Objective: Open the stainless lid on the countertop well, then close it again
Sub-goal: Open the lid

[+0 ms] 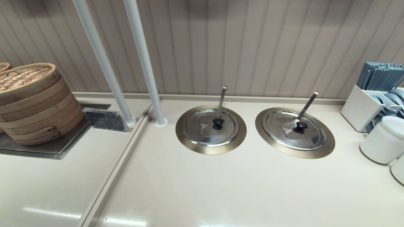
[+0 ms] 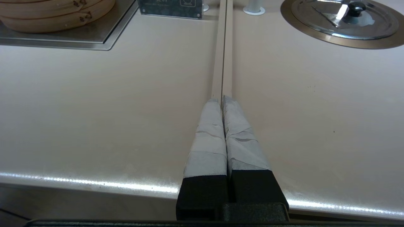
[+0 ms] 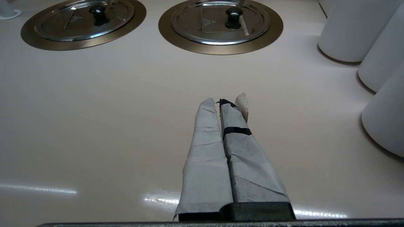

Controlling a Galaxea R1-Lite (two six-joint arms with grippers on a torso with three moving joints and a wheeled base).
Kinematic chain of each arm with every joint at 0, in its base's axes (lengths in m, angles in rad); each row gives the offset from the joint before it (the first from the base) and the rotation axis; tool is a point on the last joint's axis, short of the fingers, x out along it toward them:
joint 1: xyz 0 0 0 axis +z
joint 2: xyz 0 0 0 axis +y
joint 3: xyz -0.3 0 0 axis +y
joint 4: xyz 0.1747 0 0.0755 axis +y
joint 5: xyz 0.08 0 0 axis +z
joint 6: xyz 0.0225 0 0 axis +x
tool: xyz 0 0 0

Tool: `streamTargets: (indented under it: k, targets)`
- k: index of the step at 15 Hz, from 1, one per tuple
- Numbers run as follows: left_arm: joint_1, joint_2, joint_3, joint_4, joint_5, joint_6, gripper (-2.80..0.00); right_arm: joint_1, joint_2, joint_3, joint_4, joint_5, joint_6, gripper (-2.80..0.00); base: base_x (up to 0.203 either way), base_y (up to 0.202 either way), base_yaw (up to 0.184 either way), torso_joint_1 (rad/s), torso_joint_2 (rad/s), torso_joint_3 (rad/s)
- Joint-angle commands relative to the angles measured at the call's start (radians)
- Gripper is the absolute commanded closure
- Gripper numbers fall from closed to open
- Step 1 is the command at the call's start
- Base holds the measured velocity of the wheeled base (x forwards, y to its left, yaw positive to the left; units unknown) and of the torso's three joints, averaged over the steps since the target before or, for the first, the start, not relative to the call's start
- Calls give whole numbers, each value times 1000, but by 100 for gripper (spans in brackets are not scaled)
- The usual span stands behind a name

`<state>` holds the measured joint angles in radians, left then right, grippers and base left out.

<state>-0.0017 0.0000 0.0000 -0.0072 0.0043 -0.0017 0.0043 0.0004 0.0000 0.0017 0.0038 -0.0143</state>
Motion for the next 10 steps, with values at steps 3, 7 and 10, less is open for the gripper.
streamTargets:
  k: [3, 7, 10]
  targets:
    - [0, 0, 0, 0, 0, 0, 0, 0, 1, -2, 0, -4, 9, 0, 0, 0, 0, 0, 0, 0]
    - [0, 0, 0, 0, 0, 0, 0, 0, 49, -113, 12, 21, -9, 0, 0, 0, 0, 0, 0, 0]
    - [0, 0, 0, 0, 0, 0, 0, 1, 316, -268, 23, 32, 34, 0, 0, 0, 0, 0, 0, 0]
